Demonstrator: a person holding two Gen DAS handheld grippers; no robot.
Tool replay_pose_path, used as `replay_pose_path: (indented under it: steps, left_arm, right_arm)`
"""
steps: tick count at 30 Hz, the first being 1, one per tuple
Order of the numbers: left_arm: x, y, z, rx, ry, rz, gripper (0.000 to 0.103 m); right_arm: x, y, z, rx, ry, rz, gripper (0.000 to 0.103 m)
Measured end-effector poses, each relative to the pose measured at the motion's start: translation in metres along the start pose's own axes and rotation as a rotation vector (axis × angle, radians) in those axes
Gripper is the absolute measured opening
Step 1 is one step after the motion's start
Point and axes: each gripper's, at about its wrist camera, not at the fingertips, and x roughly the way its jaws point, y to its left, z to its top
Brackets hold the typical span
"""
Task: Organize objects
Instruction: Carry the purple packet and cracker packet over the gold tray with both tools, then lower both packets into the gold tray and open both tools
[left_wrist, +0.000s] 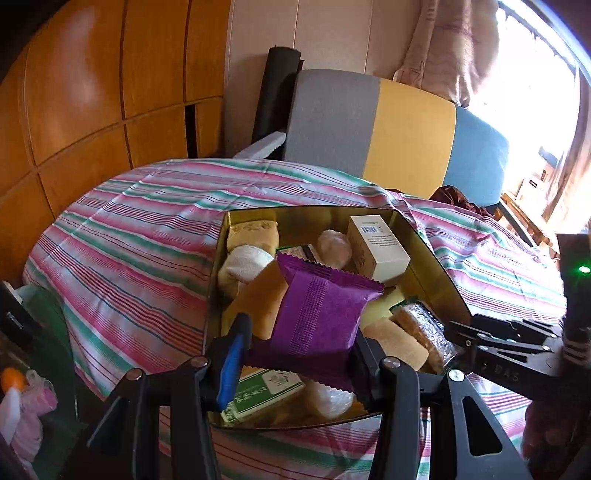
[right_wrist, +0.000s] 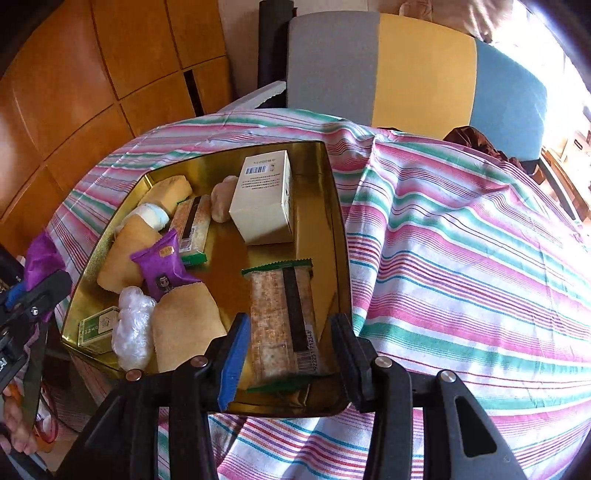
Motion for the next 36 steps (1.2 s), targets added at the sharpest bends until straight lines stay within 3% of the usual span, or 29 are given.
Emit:
replay_pose_path:
  steps: [10, 17, 20, 31, 36]
  left_arm:
    - [0.046, -0.035, 0.026, -0.007, 0.082, -0.081, 0.05]
    - [0.094, -0.064, 0.033, 0.052, 0.131, -0.03, 0.053]
    - [0.104, -0.064, 0.032, 0.045, 0.147, -0.027, 0.063]
    - [0.07, -0.048, 0.024, 0.058, 0.047, 0.053, 0.071]
    - [0.038, -0.034, 0.02, 0.04, 0.0, 0.078, 0.083]
  right_arm:
    - [-0.018, -0.018, -0.008, 0.066, -0.047, -0.01, 0.045]
    - [-0.017, -0.027, -0.01, 0.085, -0.055, -0.01, 0.045]
    - [-0.015, -0.029, -0.012, 0.093, -0.053, -0.006, 0.045]
    - [-0.016, -0.014, -0.013, 0.055, -0.091, -0.016, 0.045]
    - [-0.026, 0.0, -0.014, 0.028, -0.152, -0.05, 0.046]
